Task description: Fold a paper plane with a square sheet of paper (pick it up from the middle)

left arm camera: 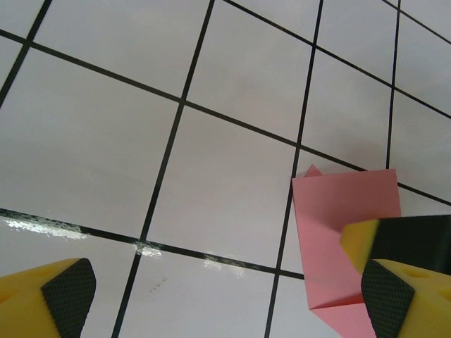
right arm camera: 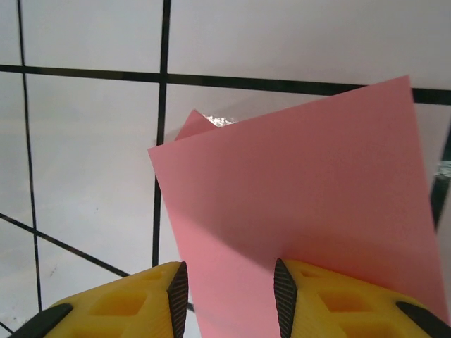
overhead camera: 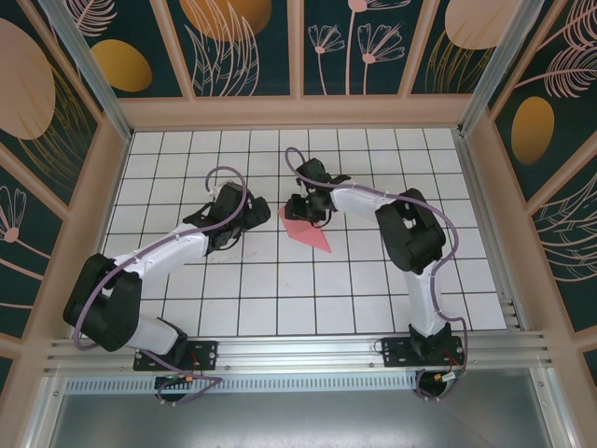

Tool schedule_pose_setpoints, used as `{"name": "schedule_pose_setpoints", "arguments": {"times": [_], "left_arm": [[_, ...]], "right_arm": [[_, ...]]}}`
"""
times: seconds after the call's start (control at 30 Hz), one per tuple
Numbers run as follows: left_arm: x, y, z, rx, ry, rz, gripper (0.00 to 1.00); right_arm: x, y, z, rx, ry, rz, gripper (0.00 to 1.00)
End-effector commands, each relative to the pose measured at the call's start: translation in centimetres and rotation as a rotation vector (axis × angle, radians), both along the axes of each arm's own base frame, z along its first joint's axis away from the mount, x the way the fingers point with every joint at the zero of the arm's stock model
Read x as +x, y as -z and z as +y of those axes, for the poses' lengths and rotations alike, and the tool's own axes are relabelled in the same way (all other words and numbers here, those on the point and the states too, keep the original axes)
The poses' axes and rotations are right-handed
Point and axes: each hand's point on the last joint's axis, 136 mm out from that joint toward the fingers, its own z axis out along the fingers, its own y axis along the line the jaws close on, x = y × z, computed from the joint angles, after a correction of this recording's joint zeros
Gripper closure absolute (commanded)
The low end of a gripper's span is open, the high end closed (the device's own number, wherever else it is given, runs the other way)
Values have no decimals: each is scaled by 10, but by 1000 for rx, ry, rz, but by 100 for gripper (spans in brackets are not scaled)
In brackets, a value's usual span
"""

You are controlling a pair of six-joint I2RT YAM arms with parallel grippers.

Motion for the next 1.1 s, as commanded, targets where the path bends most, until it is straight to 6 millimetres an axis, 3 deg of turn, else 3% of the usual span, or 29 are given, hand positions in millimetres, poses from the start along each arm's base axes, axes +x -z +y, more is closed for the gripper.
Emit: {"name": "schedule_pose_setpoints", "arguments": {"times": [0.0,0.23,0.33,0.43,0.57,0.67,0.87,1.07], "left_arm": [[0,7,-3,-32,1,15,1],[-2,13,-8,-50,20,31,2],[-4,14,-11,-64,28,36,1],[-5,17,-13,-82,31,40,2],[-7,18,-20,-123,50,48,2],[-9,18,-27,-163,72,48,1],[-15,19,-47,-294,121,65,4],[-18,25,-60,-391,130,90,8]], "right_arm": [[-4,-2,12,30,-15,29,59],[-38,25,6,-52,-153,78,61],[-52,23,3,-55,-226,69,64],[-41,-2,1,-35,-202,-8,65],[-30,-55,1,91,-111,-109,63],[-35,-71,-12,179,-45,-127,61],[-53,-55,-41,261,16,-53,62],[-59,-36,-42,275,8,3,63]]}}
